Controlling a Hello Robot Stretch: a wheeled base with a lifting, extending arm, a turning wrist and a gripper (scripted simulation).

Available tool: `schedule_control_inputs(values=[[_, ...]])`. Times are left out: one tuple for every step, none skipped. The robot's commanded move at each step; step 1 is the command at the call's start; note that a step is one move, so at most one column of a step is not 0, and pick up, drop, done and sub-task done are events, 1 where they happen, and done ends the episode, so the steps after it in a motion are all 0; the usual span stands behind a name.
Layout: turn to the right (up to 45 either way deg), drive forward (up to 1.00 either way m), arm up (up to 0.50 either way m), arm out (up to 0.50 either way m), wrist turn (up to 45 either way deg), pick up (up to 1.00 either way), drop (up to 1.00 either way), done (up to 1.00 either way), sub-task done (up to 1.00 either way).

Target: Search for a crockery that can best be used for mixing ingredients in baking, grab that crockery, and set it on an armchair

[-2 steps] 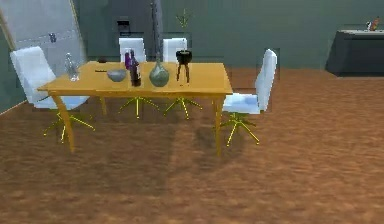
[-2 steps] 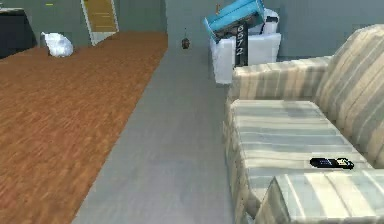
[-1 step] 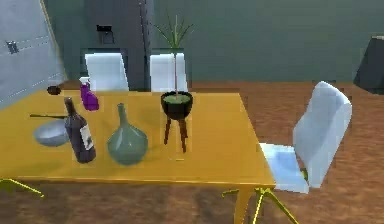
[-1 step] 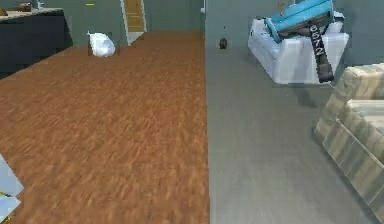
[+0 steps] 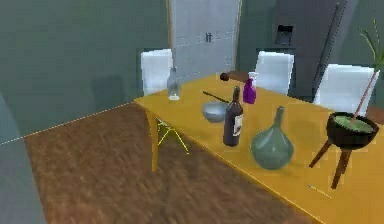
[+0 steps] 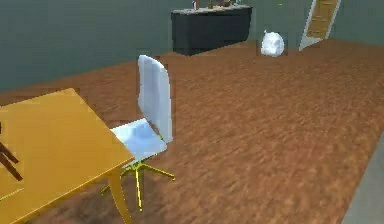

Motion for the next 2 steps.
schedule_control_inputs(values=[[-45.0,0.00,0.00,0.00,0.0,0.00,0.00,0.00,0.00],[-33.0,0.00,0.00,0.00,0.0,0.00,0.00,0.00,0.00]])
